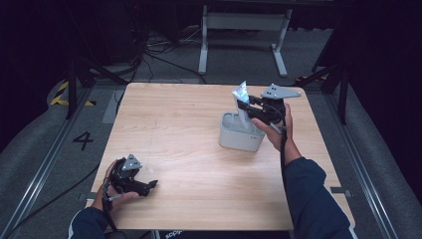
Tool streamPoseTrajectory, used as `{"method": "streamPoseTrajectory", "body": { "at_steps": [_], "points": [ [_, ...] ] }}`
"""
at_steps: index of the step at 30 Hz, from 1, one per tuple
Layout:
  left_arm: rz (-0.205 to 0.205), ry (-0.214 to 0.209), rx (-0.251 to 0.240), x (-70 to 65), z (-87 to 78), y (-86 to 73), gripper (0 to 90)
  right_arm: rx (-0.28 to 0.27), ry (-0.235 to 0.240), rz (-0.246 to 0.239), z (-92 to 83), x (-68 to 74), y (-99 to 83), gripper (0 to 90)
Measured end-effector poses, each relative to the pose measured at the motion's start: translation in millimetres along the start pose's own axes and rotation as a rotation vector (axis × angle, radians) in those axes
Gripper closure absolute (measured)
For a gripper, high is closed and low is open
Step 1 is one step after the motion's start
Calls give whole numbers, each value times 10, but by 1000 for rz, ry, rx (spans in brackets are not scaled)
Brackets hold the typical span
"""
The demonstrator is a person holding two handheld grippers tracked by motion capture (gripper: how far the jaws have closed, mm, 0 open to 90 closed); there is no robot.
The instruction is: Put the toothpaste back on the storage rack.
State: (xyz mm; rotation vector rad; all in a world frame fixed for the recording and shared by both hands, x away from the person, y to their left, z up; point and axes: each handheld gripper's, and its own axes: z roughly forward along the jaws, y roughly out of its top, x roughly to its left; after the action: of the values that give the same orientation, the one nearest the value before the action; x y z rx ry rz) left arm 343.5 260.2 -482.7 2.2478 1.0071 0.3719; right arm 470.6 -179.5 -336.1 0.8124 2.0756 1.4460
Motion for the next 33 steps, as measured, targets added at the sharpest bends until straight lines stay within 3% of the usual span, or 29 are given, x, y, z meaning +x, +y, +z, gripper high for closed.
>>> {"method": "streamPoseTrajectory", "body": {
  "at_steps": [23,33],
  "points": [
    [10,5,1,7,-3,2,7,26,15,9,51,-58,-202,663],
    [-11,-6,2,-7,1,-2,6,58,25,-8,16,-33,-298,661]
  ]
}}
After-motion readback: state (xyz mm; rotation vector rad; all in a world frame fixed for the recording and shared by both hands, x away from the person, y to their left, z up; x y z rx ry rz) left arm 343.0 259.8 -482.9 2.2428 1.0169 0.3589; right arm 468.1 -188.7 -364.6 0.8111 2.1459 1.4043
